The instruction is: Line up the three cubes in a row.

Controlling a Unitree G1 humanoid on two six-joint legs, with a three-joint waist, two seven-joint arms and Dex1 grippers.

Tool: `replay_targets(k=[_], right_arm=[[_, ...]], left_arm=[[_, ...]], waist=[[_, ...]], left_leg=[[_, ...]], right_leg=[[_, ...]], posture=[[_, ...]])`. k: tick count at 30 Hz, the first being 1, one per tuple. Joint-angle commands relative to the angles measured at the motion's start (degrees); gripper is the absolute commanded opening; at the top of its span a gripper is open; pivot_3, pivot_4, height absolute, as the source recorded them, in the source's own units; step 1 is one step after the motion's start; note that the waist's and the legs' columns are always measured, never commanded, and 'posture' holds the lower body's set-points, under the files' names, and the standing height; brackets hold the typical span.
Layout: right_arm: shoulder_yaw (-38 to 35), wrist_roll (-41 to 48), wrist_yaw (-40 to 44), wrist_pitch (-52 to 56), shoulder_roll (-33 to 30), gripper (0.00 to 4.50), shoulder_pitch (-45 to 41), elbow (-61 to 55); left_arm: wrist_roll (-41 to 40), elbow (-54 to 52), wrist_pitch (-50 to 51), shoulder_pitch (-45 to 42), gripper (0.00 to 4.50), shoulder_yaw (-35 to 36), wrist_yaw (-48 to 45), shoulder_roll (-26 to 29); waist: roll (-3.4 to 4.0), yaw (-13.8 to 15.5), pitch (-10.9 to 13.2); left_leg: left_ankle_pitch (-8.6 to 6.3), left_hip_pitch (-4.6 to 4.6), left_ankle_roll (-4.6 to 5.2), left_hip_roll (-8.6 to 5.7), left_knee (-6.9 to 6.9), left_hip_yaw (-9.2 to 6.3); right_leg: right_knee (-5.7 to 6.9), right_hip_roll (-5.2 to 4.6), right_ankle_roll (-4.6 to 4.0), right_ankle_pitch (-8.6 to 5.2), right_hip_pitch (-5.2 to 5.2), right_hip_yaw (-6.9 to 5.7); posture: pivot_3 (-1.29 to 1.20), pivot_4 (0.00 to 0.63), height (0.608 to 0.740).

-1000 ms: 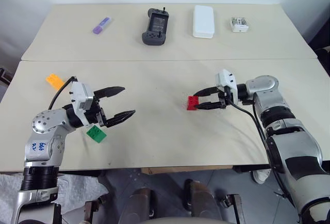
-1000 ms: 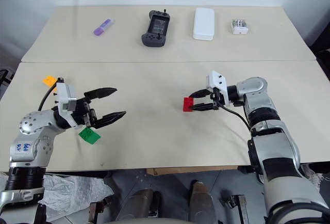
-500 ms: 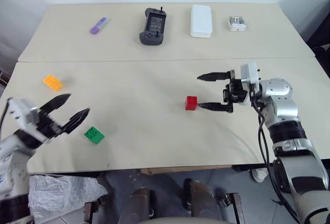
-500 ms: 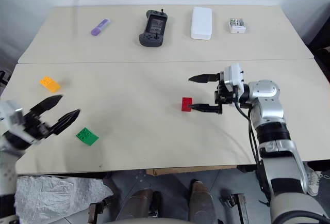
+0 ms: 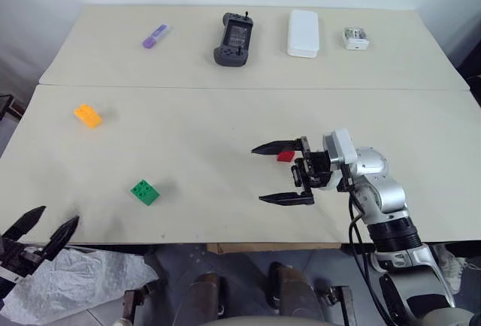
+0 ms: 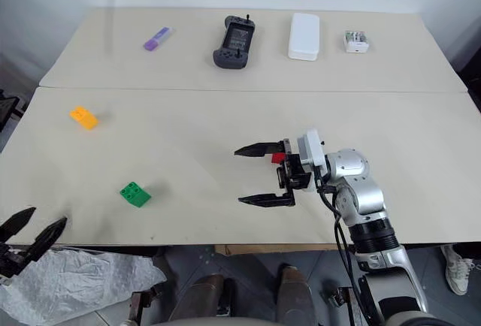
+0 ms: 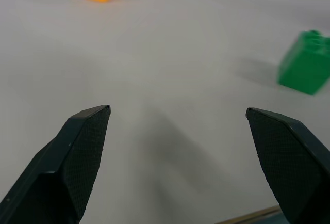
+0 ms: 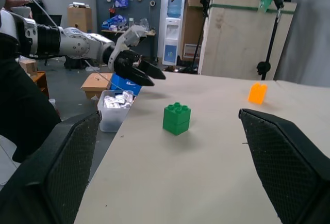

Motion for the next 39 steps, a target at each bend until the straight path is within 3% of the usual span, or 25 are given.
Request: replay_targets(k=[1,11,20,30,35,39], right_arm=[[-1.7,0.48,-0.7,0.5,-1.22,4.47,0.93,-2.69],[-3.14,0.19,-0.87,0.71,-3.16,4.47,1.58,-2.66],[-2.26,-1.39,-1.63,0.75,-2.91,4.47,2.51,-3.37],[-5.02,-2.08,-4.44,0.37,-5.94,4.5,7.51,-5.58],[-9.37,-0.66,-9.25,1.15,-7.1,4.5,12.46,-9.31],[-14.19,0.68,-13.07,1.03,-7.75,4.5,17.23,-11.68]], left_arm=[[-1.3,-3.03,-0.83,0.17,4.5,-0.09,-0.97,0.5],[0.4,-12.02,0.27,3.48,4.5,-6.57,-6.27,3.71],[8.71,-5.79,-2.7,-6.71,4.5,-19.58,-3.75,2.71],[5.81,-4.2,-1.42,-13.8,1.45,-20.29,-3.13,3.27],[4.63,-5.02,5.1,-26.51,1.45,-26.9,-7.99,7.76],[8.87,3.5,5.4,-42.87,1.45,-36.3,-15.04,8.59]], waist=[[0.0,-0.22,0.0],[0.01,-0.73,0.0],[0.0,-0.21,-0.01],[0.0,0.16,-0.01],[-0.01,1.09,-0.01],[0.01,1.48,-0.02]], left_leg=[[0.0,0.0,0.0,0.01,0.0,0.01],[-0.03,0.01,-0.02,0.07,-0.06,0.05],[-0.02,0.01,0.01,0.03,-0.02,0.06],[-0.02,-0.01,0.01,0.05,-0.01,0.03],[0.0,0.0,0.03,0.0,0.08,-0.04],[0.03,0.01,0.07,-0.11,0.07,-0.05]], right_leg=[[0.0,0.01,0.0,0.0,-0.01,0.01],[-0.05,0.06,-0.06,-0.03,-0.02,-0.01],[0.02,0.07,-0.06,-0.03,-0.03,-0.03],[0.0,0.1,-0.06,-0.03,-0.01,-0.12],[0.03,0.06,-0.06,-0.02,0.08,-0.19],[0.08,0.05,-0.05,-0.02,0.1,-0.22]], posture=[[0.0,0.15,0.74],[0.0,0.15,0.74],[0.0,0.15,0.74],[0.0,0.15,0.74],[0.0,0.15,0.74],[0.0,0.15,0.74]])
